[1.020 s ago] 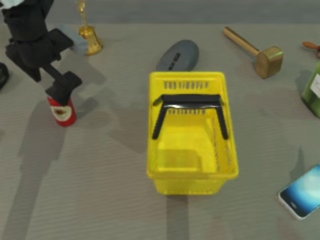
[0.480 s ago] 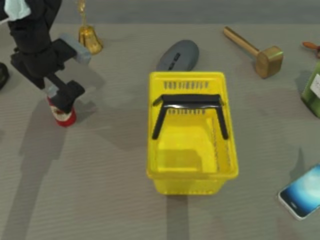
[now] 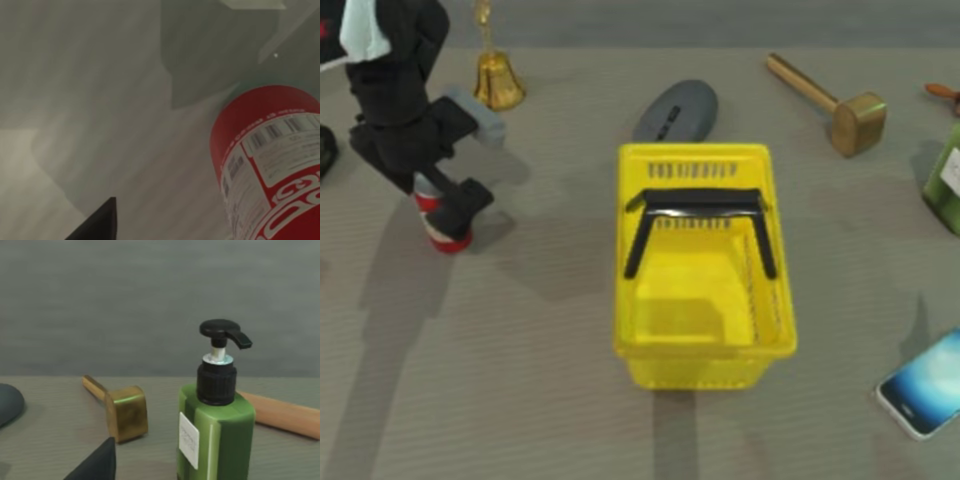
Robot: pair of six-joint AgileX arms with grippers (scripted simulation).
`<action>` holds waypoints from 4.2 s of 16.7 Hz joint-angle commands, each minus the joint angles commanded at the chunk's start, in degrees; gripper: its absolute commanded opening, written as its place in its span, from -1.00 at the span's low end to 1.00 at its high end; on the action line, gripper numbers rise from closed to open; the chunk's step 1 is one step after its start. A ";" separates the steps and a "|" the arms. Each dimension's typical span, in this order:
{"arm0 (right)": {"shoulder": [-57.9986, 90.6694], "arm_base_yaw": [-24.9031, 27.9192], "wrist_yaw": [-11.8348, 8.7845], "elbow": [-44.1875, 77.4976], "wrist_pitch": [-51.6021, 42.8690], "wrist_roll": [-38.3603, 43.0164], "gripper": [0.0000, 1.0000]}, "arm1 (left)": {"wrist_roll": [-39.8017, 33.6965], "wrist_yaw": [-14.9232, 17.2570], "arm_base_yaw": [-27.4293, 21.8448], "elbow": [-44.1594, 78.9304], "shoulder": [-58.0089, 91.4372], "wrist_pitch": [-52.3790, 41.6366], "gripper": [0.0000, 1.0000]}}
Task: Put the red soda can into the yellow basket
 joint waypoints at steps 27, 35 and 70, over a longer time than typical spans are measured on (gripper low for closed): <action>0.00 0.00 0.00 0.00 0.00 0.00 1.00 | -2.62 6.73 -1.30 -2.19 -0.54 9.00 -1.00; 0.00 0.00 0.00 0.00 0.00 0.00 1.00 | -16.52 33.44 -4.91 -12.50 -3.00 48.16 -1.00; 0.00 0.00 0.00 0.00 0.00 0.00 1.00 | -36.39 72.67 -8.51 -31.63 3.00 122.45 -0.85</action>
